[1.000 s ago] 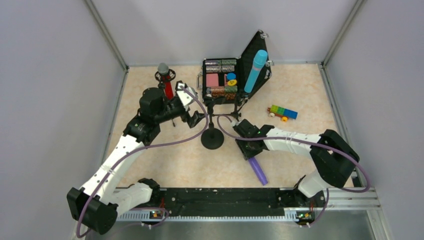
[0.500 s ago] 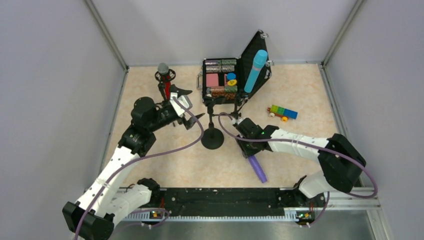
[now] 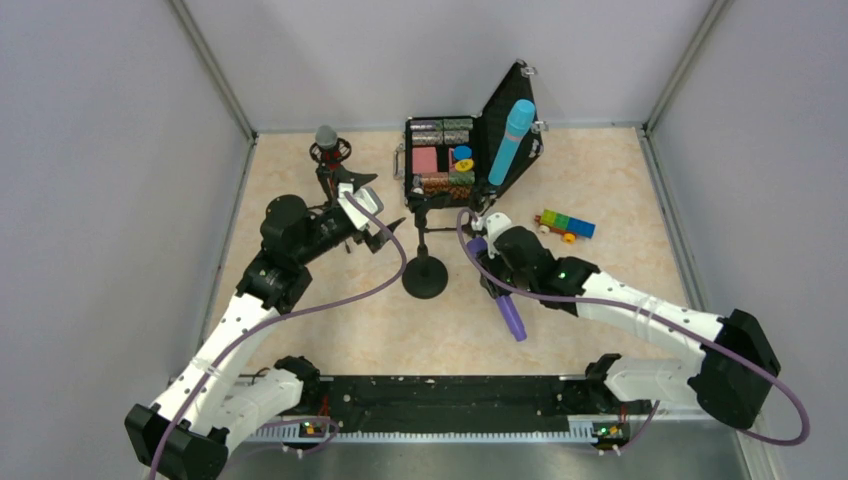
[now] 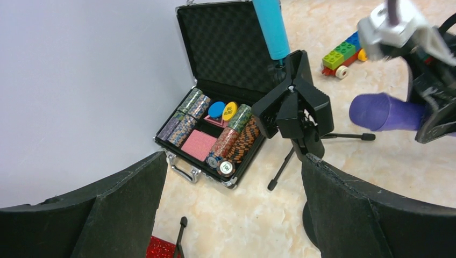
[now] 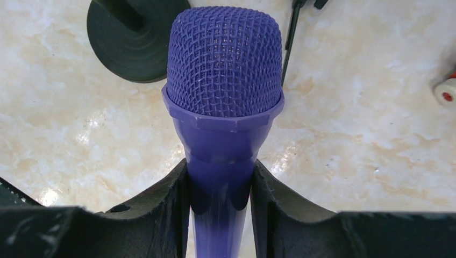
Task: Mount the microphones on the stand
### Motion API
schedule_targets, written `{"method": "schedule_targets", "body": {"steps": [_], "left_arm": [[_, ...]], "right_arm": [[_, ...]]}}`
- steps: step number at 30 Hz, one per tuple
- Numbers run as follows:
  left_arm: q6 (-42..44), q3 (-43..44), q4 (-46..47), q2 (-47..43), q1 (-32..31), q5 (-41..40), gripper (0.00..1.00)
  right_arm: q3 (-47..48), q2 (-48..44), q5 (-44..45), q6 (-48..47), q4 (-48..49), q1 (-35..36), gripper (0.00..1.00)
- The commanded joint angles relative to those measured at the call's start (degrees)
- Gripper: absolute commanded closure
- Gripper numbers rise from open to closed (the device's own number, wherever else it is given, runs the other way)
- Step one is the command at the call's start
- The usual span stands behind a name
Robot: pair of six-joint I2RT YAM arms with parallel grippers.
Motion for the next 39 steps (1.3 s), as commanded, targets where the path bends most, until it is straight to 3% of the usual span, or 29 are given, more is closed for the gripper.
{"method": "schedule_targets", "body": {"steps": [1,12,17,30,39], "left_arm": [[0.42,-0.12,2.65,-0.24,0.24,-2.72,0.01],[-0.33,-0.07,2.74,0.58,0.24,-4.93,0.01],[-1.83,0.22,3.04,1.44,0.25,-6.48,0.01],[-10.51,4.90,-1.14,6.84,3.41,-14.78,0.01],[-24.26,6.82,2.42,9.23,10.14,-9.62,0.01]], "right_arm": [[-1.08,-5.94,2.25,-5.87,7.74,0.47,1.00],[-8.00,-17.84,4.41,-18.73,30.45,0.37,1.00],[-7.91,-18.31,2.89,-20.31,38.82,-0.66,1.00],[1.12,-12.39,-5.46,-14.28,42.78,-3.60,1.00],[4.88,-9.28,-12.69,-7.71,46.75,-8.71,1.00]]}}
